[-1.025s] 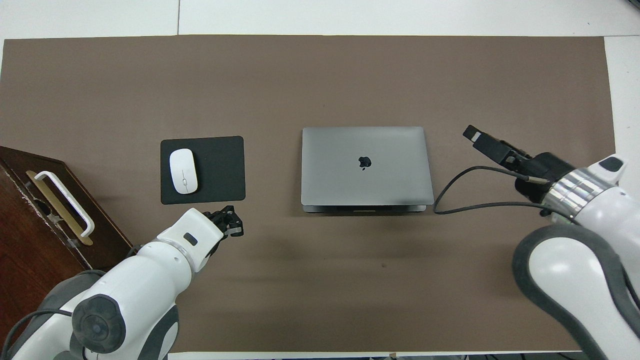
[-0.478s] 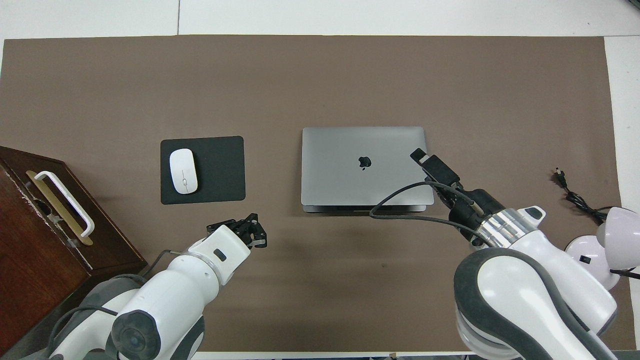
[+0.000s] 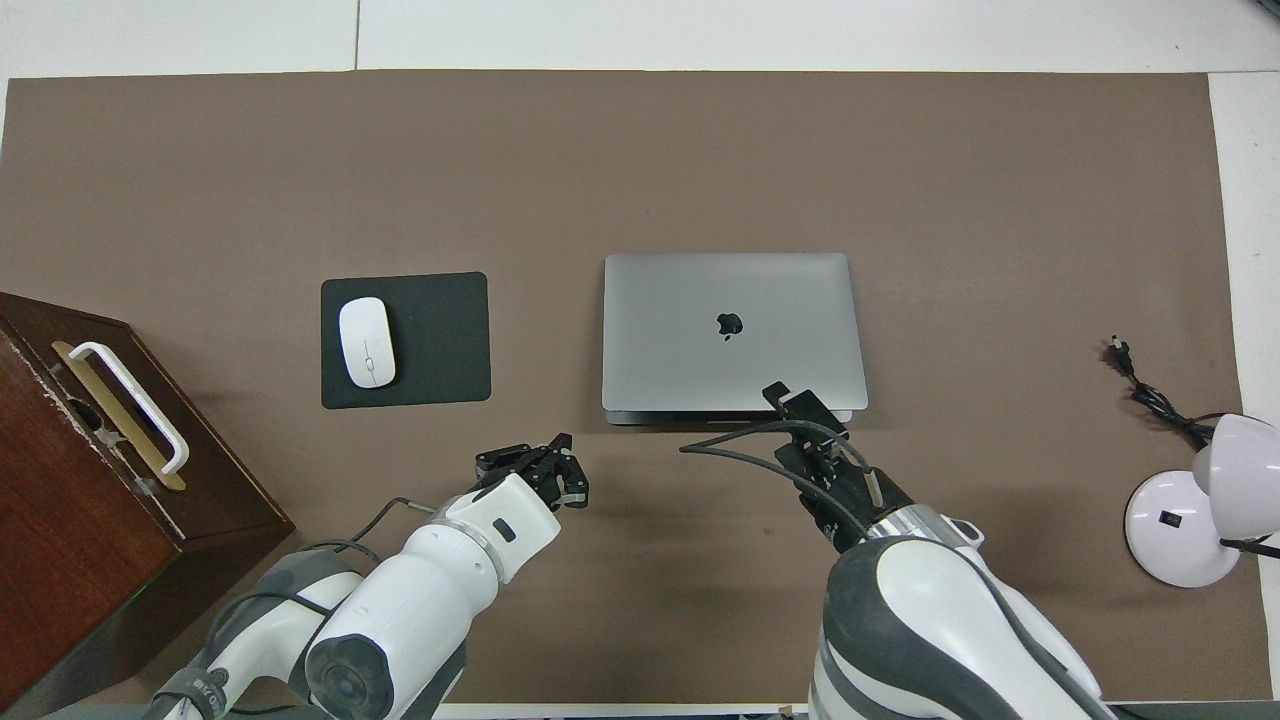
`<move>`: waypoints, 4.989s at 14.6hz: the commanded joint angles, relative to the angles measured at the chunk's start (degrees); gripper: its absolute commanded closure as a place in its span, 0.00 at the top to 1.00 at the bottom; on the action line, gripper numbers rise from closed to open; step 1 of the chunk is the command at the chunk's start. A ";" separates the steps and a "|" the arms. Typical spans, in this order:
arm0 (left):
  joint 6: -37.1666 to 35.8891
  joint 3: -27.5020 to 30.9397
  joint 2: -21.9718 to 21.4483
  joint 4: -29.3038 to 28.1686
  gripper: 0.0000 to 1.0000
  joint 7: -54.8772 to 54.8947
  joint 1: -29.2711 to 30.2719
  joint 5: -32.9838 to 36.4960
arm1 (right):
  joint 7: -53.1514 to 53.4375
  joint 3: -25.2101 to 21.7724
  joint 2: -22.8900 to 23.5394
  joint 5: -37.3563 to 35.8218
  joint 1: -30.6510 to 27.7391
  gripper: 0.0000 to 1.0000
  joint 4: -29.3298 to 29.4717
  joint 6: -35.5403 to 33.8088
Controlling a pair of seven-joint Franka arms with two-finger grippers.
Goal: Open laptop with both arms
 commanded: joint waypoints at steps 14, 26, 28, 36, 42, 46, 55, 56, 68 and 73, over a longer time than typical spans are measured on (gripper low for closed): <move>16.70 0.74 16.09 6.28 0.00 2.47 -1.04 -0.72 | -0.39 -0.24 7.43 2.67 1.68 1.00 0.73 0.52; 16.88 0.83 20.93 11.73 0.00 2.73 -1.48 -0.63 | -3.38 -0.32 11.30 2.49 -2.63 1.00 4.43 -1.23; 16.88 0.83 21.90 12.87 0.00 2.73 -1.57 -0.63 | -3.47 -0.32 12.52 2.41 -2.89 1.00 4.95 -1.59; 16.88 0.83 24.01 13.84 0.00 7.13 -1.48 -0.19 | -6.10 -0.32 14.55 1.97 -5.79 1.00 7.32 -2.73; 16.88 0.83 24.28 13.41 0.00 9.33 -1.48 -0.10 | -6.72 -0.32 16.22 1.88 -7.29 1.00 11.10 -2.82; 16.88 0.83 24.28 13.41 0.00 9.41 -1.57 -0.10 | -6.80 -0.32 16.57 1.44 -8.78 1.00 12.33 -3.78; 16.79 0.83 24.37 13.41 0.00 9.50 -1.92 -0.10 | -9.44 -0.32 19.21 -0.40 -15.19 1.00 18.83 -8.26; 16.88 0.83 24.37 13.32 0.00 9.50 -1.92 -0.10 | -9.44 -0.32 19.21 -0.93 -15.81 1.00 19.10 -8.70; 16.79 0.83 24.37 13.41 0.00 9.59 -1.92 -0.10 | -9.62 -0.32 21.75 -8.05 -19.85 1.00 24.81 -11.61; 16.79 0.83 24.37 13.32 0.00 9.59 -1.92 -0.10 | -9.79 -0.41 23.51 -11.74 -21.87 1.00 29.46 -13.45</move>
